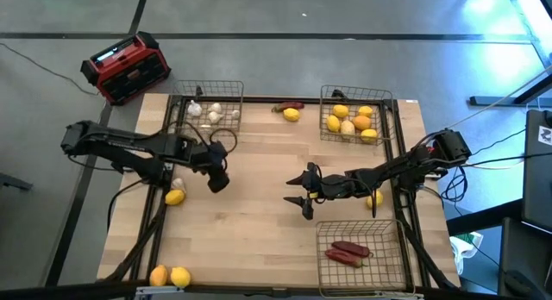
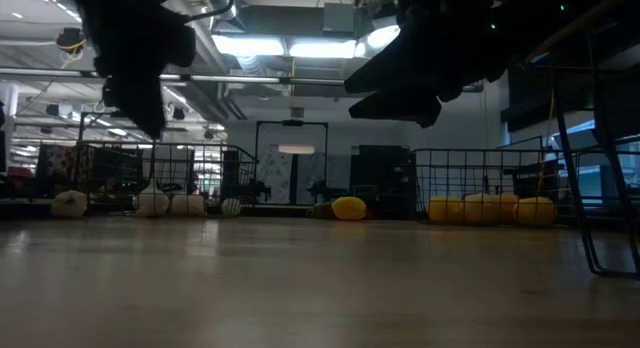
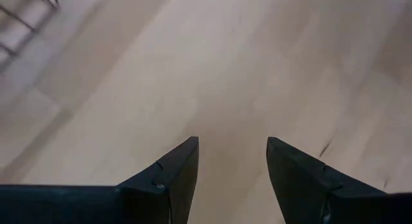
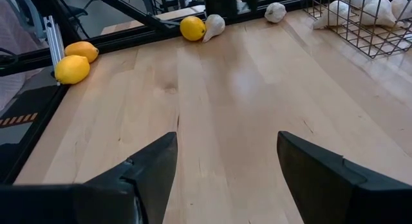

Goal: Sort produce into baskets
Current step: Put the white garlic into the top left wire basket

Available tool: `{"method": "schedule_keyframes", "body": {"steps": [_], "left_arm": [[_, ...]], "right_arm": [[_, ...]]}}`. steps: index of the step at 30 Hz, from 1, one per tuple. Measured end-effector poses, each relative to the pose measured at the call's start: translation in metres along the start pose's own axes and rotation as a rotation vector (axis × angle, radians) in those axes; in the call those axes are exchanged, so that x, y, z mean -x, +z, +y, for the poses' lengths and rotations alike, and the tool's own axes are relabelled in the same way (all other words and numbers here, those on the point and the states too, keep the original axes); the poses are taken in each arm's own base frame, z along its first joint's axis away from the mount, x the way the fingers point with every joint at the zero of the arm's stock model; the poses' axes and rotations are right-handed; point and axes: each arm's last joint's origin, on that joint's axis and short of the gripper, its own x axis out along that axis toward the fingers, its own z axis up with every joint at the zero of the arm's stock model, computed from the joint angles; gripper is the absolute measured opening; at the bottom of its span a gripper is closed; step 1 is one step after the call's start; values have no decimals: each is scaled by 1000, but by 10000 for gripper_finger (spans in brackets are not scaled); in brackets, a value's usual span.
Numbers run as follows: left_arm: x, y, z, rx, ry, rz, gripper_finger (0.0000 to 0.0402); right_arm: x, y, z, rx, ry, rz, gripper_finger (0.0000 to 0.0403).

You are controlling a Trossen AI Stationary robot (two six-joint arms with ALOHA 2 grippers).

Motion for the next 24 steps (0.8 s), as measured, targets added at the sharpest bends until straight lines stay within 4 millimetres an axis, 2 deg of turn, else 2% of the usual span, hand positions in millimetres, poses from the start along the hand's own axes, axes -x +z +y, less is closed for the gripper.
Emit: {"method": "schedule_keyframes", "body": {"steps": [11, 15, 19, 24], "left_arm": [[-23, -28, -22, -129, 56, 242, 178], [-26, -38, -21, -136, 172, 392, 178], [-25, -45, -16, -69, 269, 523, 178], [-22, -50, -12, 99, 351, 578, 178]], "right_arm": [[0, 0, -1, 6, -38, -10, 264], [0, 0, -1, 5, -37, -11, 264], [0, 0, -1, 5, -37, -11, 264], [0, 0, -1, 5, -37, -11, 264]]}}
